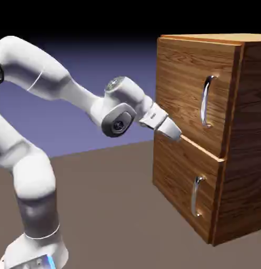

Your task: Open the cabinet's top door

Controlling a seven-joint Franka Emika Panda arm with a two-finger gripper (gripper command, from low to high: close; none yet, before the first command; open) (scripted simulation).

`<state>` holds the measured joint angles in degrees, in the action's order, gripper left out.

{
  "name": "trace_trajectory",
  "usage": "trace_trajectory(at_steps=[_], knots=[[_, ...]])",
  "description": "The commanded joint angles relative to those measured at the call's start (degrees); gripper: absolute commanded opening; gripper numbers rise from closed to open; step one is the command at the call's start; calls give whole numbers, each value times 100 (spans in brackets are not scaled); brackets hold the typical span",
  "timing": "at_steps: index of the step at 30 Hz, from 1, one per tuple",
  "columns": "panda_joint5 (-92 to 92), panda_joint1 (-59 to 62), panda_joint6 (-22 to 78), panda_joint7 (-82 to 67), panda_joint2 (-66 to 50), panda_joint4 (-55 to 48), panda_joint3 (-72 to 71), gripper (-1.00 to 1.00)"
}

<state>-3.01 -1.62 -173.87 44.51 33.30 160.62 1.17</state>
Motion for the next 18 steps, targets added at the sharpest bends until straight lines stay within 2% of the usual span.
trace_trajectory(at_steps=[1, 18], knots=[[-250, -77, 12, 171, 53, -32, 97, 0], [-4486, -1390, 211, 3068, 952, -574, 1739, 0]])
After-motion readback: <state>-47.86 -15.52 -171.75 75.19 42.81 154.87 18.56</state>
